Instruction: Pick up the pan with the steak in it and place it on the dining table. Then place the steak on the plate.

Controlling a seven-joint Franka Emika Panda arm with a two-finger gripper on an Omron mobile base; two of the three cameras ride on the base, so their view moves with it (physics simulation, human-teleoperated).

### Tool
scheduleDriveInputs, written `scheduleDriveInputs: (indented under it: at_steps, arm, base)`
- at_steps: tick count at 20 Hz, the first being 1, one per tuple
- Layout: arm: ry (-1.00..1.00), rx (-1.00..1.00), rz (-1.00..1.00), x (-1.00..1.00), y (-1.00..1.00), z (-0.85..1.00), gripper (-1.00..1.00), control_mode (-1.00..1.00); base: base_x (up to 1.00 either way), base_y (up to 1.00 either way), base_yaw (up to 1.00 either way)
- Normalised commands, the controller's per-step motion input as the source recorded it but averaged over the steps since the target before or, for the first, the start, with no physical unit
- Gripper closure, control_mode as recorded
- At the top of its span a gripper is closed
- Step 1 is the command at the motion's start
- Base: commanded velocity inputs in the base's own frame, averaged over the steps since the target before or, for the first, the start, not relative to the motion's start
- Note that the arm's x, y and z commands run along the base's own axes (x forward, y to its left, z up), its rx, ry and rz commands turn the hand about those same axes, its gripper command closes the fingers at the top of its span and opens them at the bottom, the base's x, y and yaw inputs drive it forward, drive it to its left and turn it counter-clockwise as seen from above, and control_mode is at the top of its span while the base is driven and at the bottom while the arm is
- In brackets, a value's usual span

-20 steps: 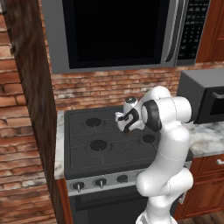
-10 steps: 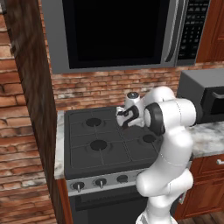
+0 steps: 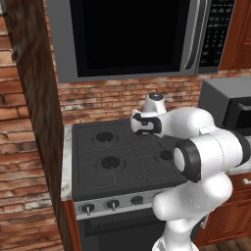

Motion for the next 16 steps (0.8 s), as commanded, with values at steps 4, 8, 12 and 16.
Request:
scheduleDriveInputs:
  at_steps: [4, 8, 12, 16]
  arm:
    - [0.02, 0.04, 0.00, -0.76, 0.28, 0.69, 1.00, -1.00]
    - [0.10, 0.01, 0.02, -0.82, 0.31, 0.64, 1.00, -1.00]
    - [0.11, 0.00, 0.03, -0.89, 0.36, 0.55, 1.00, -1.00]
    - [0.06, 0.00, 0.06, -0.99, 0.27, 0.33, 1.00, -1.00]
  base:
    - [0.00, 0.00, 0.00]
    - [0.00, 0.00, 0.00]
    - [0.00, 0.00, 0.00]
    - [0.00, 0.00, 0.00]
